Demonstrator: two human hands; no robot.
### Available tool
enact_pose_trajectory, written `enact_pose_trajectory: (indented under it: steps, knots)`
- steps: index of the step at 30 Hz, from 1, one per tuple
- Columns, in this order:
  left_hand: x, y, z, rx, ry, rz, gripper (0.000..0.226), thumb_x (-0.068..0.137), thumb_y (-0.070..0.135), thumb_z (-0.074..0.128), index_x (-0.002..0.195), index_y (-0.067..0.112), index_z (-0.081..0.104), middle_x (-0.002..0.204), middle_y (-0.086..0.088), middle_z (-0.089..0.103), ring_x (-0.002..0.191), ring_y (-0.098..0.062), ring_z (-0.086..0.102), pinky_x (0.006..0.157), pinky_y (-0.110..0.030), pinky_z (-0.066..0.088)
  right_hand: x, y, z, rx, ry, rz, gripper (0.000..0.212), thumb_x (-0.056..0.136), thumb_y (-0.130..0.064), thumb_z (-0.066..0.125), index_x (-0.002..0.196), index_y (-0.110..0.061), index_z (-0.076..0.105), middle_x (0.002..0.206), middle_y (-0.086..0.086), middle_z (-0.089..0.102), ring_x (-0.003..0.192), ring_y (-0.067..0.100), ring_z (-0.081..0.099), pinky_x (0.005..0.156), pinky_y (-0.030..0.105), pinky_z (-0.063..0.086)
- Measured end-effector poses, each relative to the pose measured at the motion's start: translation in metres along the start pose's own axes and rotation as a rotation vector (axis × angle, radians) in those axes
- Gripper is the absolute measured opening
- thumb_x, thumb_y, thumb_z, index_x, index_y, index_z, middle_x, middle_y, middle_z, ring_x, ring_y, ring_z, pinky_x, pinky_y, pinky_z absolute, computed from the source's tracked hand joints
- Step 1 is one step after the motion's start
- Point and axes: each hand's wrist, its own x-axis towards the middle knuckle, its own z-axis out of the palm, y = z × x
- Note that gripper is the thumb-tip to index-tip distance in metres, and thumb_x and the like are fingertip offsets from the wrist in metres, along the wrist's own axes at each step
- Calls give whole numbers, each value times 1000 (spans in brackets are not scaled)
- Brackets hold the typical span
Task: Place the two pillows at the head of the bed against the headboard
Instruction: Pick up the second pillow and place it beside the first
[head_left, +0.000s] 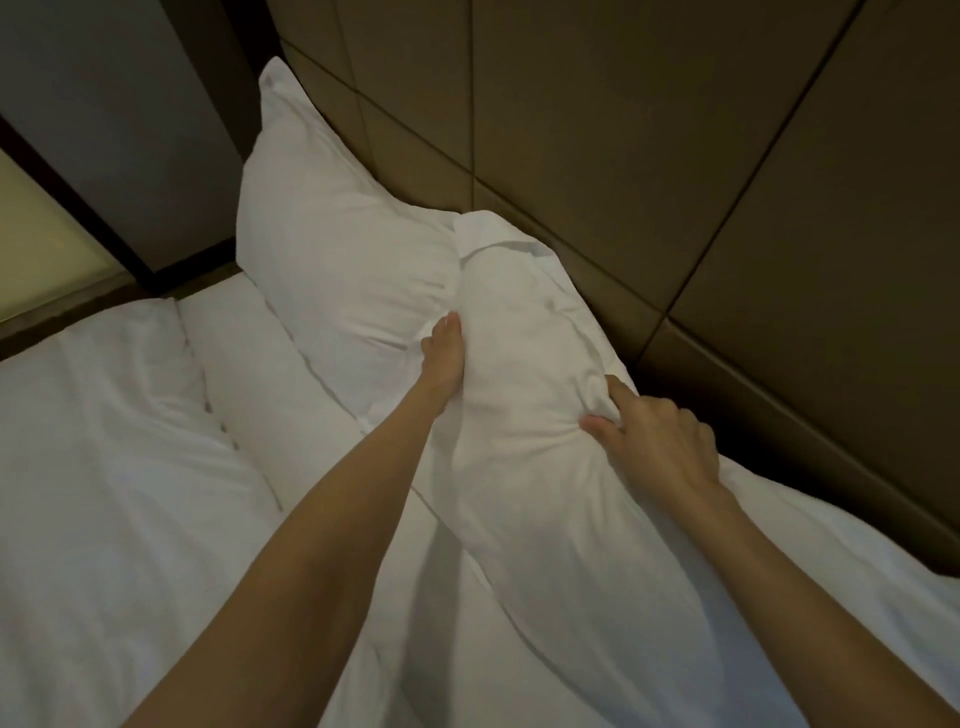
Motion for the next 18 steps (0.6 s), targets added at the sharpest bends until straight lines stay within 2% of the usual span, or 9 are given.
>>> enact_pose_trajectory:
  steps: [2,4,6,8,11,14,16,18]
  knots:
    - [-2,-7,2,61,41,1,59,95,49,21,145,19,30,155,-7,26,141,-28,25,116,-50,21,5,6,13,-24,-47,-2,57,92,-58,31,138,-25,30,101,10,61,72,28,57,56,32,35]
    - [-3,-10,0,117,45,33,57,96,47,25,146,18,29,153,-10,27,138,-31,30,114,-49,25,12,14,18,-9,-48,-14,52,94,-54,33,135,-22,31,105,11,60,77,32,61,57,33,38]
    - [-2,-10,-7,127,47,95,55,97,42,28,146,15,31,152,-11,30,135,-30,36,113,-45,28,20,17,14,-2,46,-52,37,97,-45,34,122,-19,41,96,11,63,69,33,59,54,33,36]
    - [-1,-8,-15,92,42,140,53,98,36,31,145,11,32,151,-10,34,134,-26,38,112,-37,29,26,10,5,21,191,-119,21,99,-34,35,105,-16,46,79,10,65,53,30,50,48,31,31]
    - [-1,-3,-28,63,58,159,47,98,33,34,140,14,40,146,-5,42,130,-22,41,103,-28,32,35,-3,-4,82,319,-161,17,99,-26,37,94,-12,45,68,9,62,46,32,49,45,28,25]
    - [-6,-6,-38,26,41,152,42,97,30,37,135,15,47,141,-4,49,127,-21,46,109,-33,34,33,-2,5,86,284,-99,22,101,-27,34,95,-9,46,79,11,61,57,33,55,47,29,23]
    - [-12,-14,-41,26,22,135,41,97,29,39,134,14,48,139,-5,51,127,-22,47,111,-40,35,27,5,16,6,239,-89,20,101,-24,33,99,-9,47,91,12,60,73,33,56,53,35,30]
    - [-20,-22,-41,27,23,115,41,96,29,41,133,15,49,137,-6,53,125,-24,50,110,-42,36,23,9,19,-61,244,-75,12,96,-14,42,105,-10,49,102,15,59,85,35,52,65,42,39]
